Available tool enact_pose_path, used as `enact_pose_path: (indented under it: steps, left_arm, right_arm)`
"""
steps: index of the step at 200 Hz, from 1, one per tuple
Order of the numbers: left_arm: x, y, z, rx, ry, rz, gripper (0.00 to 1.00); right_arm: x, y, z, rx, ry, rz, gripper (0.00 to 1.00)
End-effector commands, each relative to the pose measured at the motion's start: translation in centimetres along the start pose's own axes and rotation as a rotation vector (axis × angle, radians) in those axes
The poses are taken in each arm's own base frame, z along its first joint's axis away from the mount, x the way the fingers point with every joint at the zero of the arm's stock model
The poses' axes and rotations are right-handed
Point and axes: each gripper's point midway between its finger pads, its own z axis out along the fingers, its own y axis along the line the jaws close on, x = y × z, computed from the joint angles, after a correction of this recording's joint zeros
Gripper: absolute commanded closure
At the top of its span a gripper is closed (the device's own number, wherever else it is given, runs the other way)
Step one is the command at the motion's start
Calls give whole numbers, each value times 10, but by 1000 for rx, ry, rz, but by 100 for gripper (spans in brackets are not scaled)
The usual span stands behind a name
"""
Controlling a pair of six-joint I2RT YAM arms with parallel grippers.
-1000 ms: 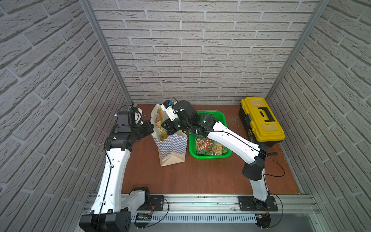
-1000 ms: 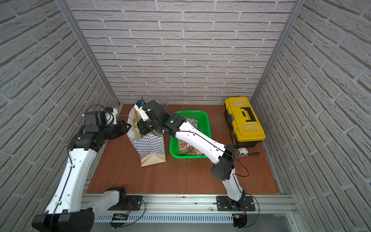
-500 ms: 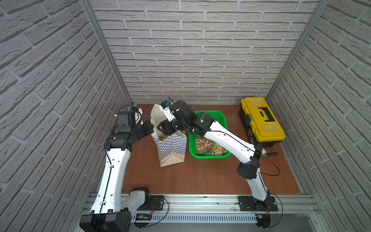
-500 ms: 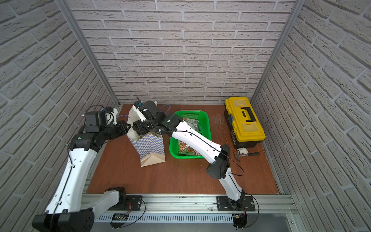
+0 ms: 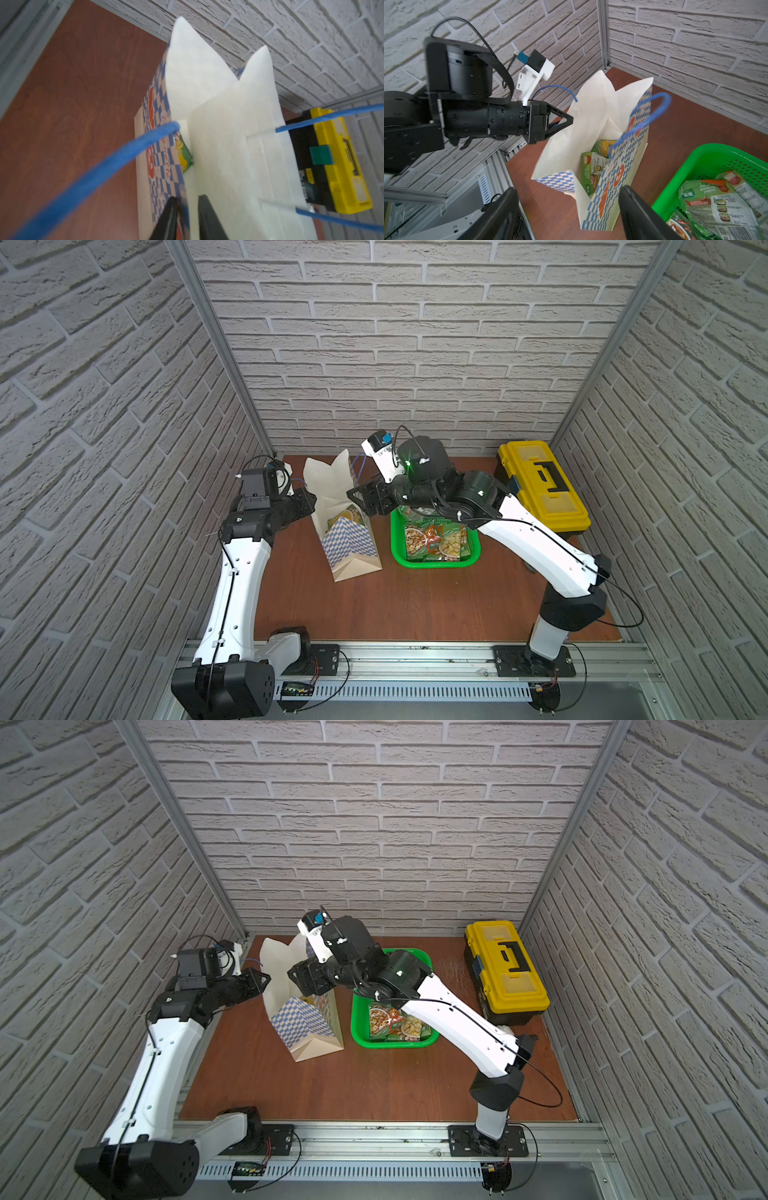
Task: Place the condiment packets inside the bag
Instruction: Pick up the condiment packet from the storage box.
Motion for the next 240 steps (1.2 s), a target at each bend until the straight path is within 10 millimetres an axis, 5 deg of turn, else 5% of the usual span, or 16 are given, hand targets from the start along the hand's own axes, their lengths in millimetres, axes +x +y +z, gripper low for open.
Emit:
enact_pose_path:
  steps: [1, 27, 49, 96, 166, 240]
  left_arm:
    - [-14, -8, -11, 27, -59, 41, 46]
    - [-16, -12, -22, 27, -68, 53, 17]
    - [-18, -19, -34, 37, -84, 66, 2]
    - [-20, -31, -70, 46, -153, 121, 2]
    - [1, 4, -116, -138, -379, 184, 2]
    - [20, 26, -95, -186, -320, 142, 2]
  right_arm:
    - [-8, -9, -25, 14, -69, 5, 17]
    - [10, -36, -43, 71, -79, 40, 14]
    - [30, -60, -54, 122, -75, 79, 12]
    - [87, -110, -57, 248, -8, 149, 5]
    - [170, -173, -28, 378, 151, 270, 3]
    - [242, -232, -16, 599, 320, 377, 12]
